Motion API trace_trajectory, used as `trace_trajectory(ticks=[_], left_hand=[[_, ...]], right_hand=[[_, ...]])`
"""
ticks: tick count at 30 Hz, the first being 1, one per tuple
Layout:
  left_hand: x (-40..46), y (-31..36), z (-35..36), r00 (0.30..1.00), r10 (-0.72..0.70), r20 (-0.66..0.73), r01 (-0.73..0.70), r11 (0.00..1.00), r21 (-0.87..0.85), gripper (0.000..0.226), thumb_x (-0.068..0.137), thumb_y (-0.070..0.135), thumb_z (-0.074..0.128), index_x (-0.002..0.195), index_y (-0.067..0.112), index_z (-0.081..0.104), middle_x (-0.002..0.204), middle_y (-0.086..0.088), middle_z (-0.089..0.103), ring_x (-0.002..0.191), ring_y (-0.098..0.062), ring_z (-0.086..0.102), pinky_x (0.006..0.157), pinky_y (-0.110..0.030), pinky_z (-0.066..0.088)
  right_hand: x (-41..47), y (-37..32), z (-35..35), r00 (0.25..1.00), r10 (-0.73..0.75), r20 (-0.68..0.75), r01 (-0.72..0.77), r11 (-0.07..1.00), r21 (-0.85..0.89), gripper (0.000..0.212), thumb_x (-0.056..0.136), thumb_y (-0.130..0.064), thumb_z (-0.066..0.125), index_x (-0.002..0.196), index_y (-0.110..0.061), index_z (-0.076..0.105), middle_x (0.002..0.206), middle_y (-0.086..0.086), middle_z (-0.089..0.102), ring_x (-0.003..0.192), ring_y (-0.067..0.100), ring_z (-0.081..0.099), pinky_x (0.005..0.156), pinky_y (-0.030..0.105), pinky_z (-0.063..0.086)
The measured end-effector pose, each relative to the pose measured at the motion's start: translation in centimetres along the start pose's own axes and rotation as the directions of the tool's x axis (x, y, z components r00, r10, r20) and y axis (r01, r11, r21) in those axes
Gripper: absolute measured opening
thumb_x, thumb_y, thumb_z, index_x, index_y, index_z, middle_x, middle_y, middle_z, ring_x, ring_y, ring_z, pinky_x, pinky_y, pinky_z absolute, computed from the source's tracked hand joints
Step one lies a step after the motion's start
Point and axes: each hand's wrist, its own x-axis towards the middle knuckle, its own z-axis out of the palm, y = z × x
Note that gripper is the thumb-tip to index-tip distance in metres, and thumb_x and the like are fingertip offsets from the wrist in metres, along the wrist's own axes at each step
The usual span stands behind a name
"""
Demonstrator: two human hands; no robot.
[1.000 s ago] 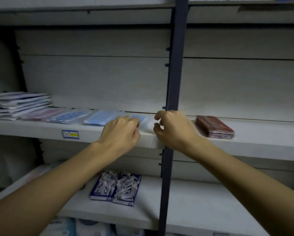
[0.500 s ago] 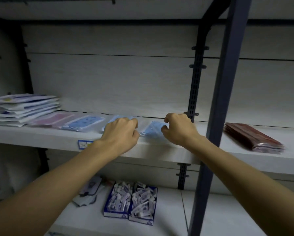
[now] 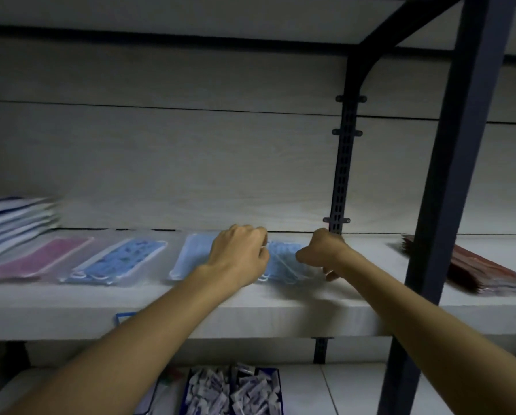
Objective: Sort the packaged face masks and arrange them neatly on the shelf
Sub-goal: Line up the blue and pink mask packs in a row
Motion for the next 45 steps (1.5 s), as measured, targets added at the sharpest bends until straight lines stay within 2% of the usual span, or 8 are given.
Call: trace_trajectory(ticks=[6, 10, 13, 17, 21, 29, 35, 45], left_hand=[[0.8, -1.2, 1.4, 0.982, 0.153, 0.111, -0.158, 0.987, 0.038, 0.021, 0.092, 0.026, 0.047, 0.098, 0.016, 0.064, 0.105, -0.005, 0.067, 0.100, -0.027, 0.057, 0.084, -0.030, 0.037], [0.7, -1.3, 1.7, 0.965, 0.216, 0.148, -0.232, 0.967, 0.102, 0.028, 0.092, 0.035, 0.048, 0.105, 0.015, 0.063, 0.108, -0.007, 0.067, 0.103, -0.026, 0.057, 0.083, -0.030, 0.031], [0.6, -1.4, 1.7, 0.962, 0.217, 0.165, -0.234, 0.968, 0.092, 0.025, 0.093, 0.032, 0.045, 0.103, 0.016, 0.062, 0.106, -0.007, 0.067, 0.103, -0.026, 0.055, 0.086, -0.031, 0.031], [0.5, -1.6, 1.7, 0.967, 0.205, 0.153, -0.214, 0.976, 0.044, 0.021, 0.093, 0.027, 0.043, 0.095, 0.017, 0.061, 0.099, -0.007, 0.067, 0.099, -0.026, 0.056, 0.083, -0.031, 0.031], [0.4, -1.6, 2.1, 0.975, 0.189, 0.116, -0.193, 0.981, 0.022, 0.019, 0.093, 0.031, 0.047, 0.092, 0.020, 0.063, 0.097, -0.003, 0.068, 0.099, -0.024, 0.057, 0.086, -0.031, 0.033], [1.4, 0.4, 2.3, 0.998, 0.044, -0.047, -0.053, 0.978, -0.203, 0.026, 0.092, 0.034, 0.053, 0.114, 0.022, 0.059, 0.114, -0.003, 0.061, 0.108, -0.024, 0.054, 0.090, -0.032, 0.039], [3.6, 1.5, 3.0, 0.960, -0.219, 0.172, 0.277, 0.677, -0.682, 0.089, 0.080, 0.046, 0.071, 0.144, 0.013, 0.020, 0.130, -0.005, 0.046, 0.116, -0.022, 0.049, 0.090, -0.026, 0.038], [5.1, -0.4, 6.8, 0.957, -0.241, 0.161, 0.272, 0.553, -0.787, 0.053, 0.080, 0.008, 0.075, 0.125, 0.015, 0.049, 0.094, -0.002, 0.068, 0.086, -0.017, 0.066, 0.077, -0.033, 0.056]], right_hand=[[0.7, -0.9, -0.5, 0.960, 0.242, 0.141, -0.268, 0.941, 0.206, 0.039, 0.088, -0.018, 0.067, 0.115, -0.001, 0.044, 0.104, 0.022, 0.052, 0.084, 0.029, 0.059, 0.086, 0.041, 0.056], [0.9, -1.5, -0.4, 0.895, 0.328, 0.302, -0.413, 0.865, 0.285, 0.058, 0.088, -0.022, 0.070, 0.134, 0.002, 0.043, 0.136, 0.015, 0.048, 0.122, 0.025, 0.052, 0.094, 0.031, 0.048], [1.2, -1.5, 0.0, 0.936, 0.216, 0.278, -0.309, 0.882, 0.356, 0.040, 0.091, -0.014, 0.064, 0.127, -0.003, 0.051, 0.121, 0.013, 0.055, 0.110, 0.026, 0.054, 0.105, 0.036, 0.043], [1.5, -1.1, 0.7, 0.960, 0.155, 0.234, -0.254, 0.836, 0.487, 0.032, 0.087, -0.013, 0.068, 0.114, -0.007, 0.053, 0.089, 0.008, 0.053, 0.091, 0.025, 0.054, 0.088, 0.037, 0.050], [2.1, 0.6, 1.9, 0.987, 0.125, -0.100, -0.038, 0.790, 0.612, 0.057, 0.073, -0.007, 0.081, 0.118, -0.004, 0.045, 0.100, 0.014, 0.062, 0.081, 0.024, 0.066, 0.064, 0.035, 0.059], [0.7, 3.3, -0.1, 0.940, -0.036, -0.339, 0.283, 0.635, 0.719, 0.020, 0.088, -0.003, 0.065, 0.105, -0.013, 0.062, 0.101, 0.003, 0.067, 0.090, 0.021, 0.067, 0.065, 0.029, 0.058], [1.4, 2.8, -0.4, 0.899, -0.022, -0.438, 0.383, 0.527, 0.759, 0.020, 0.091, 0.002, 0.056, 0.093, -0.017, 0.060, 0.095, 0.000, 0.064, 0.084, 0.013, 0.065, 0.062, 0.029, 0.055], [5.3, 2.7, 0.6, 0.915, 0.101, -0.390, 0.278, 0.542, 0.793, 0.027, 0.086, 0.009, 0.046, 0.102, -0.011, 0.056, 0.100, 0.008, 0.062, 0.093, 0.023, 0.062, 0.063, 0.026, 0.052]])
